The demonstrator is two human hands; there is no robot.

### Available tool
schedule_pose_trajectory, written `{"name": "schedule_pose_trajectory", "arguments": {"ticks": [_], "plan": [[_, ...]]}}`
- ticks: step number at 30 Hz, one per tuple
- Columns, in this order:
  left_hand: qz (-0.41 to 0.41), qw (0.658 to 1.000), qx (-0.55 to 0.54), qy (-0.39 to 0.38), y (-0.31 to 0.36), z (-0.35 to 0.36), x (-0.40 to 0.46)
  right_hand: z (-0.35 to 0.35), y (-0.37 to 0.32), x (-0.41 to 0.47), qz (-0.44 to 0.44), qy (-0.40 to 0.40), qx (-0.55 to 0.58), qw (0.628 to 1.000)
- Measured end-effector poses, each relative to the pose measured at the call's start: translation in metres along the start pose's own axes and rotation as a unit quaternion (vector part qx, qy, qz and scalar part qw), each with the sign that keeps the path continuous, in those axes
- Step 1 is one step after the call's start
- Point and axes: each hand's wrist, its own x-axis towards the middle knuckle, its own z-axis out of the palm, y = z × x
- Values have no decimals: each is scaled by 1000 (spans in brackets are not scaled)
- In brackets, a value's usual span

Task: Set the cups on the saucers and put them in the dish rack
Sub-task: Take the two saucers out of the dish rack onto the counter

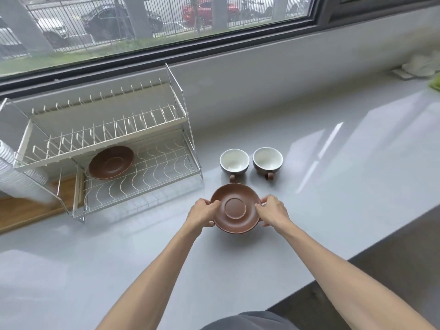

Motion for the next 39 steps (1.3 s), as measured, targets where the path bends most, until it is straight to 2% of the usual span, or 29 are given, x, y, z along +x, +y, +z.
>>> {"name": "schedule_pose_trajectory", "arguments": {"ticks": [13, 31, 34, 39], "plan": [[-21, 996, 54, -67, 24, 90, 19, -64, 55, 11, 67, 40, -9, 997], [-30, 990, 108, -88, 44, 107, 25, -76, 67, 34, 99, 39, -37, 994], [-18, 987, 127, -97, 45, 101, 25, -79, 63, 32, 97, 30, -83, 991], [-5, 982, 160, -99, 41, 87, 26, -80, 52, 31, 54, 35, -273, 960]]}}
